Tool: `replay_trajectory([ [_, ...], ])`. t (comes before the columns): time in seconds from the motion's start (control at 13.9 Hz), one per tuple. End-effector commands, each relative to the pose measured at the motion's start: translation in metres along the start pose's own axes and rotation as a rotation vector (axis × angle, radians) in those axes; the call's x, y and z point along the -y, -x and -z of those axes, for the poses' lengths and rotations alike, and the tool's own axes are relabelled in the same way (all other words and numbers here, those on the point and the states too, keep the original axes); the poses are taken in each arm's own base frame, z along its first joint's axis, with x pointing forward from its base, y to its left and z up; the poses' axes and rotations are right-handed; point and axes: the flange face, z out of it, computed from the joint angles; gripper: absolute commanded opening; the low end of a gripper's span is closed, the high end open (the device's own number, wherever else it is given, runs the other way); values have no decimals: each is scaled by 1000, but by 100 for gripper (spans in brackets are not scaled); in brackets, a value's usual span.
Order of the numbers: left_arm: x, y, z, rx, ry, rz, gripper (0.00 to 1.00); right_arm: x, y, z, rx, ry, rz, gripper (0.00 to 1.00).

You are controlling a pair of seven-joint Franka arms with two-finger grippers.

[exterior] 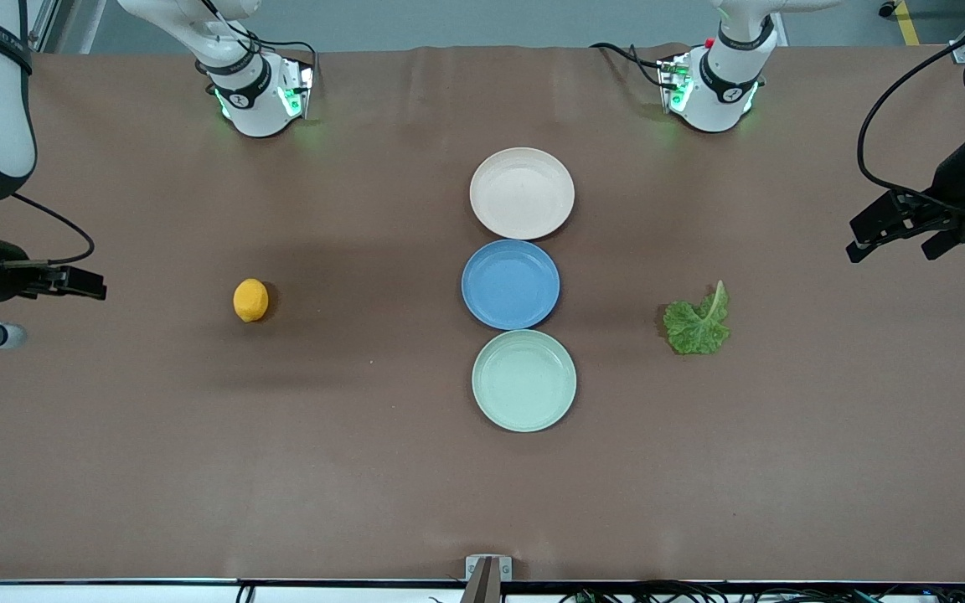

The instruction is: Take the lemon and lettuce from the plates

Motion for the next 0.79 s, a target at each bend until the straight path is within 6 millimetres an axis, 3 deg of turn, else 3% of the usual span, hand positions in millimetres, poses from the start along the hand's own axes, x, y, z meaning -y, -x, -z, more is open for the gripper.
replay_trajectory([
  [0.0, 2, 3, 8, 0, -23, -20, 100, 2, 12, 12, 14, -24, -1, 100],
  [0.72, 0, 2, 7, 1, -23, -22, 100, 11, 63, 41, -79, -51, -9, 100],
])
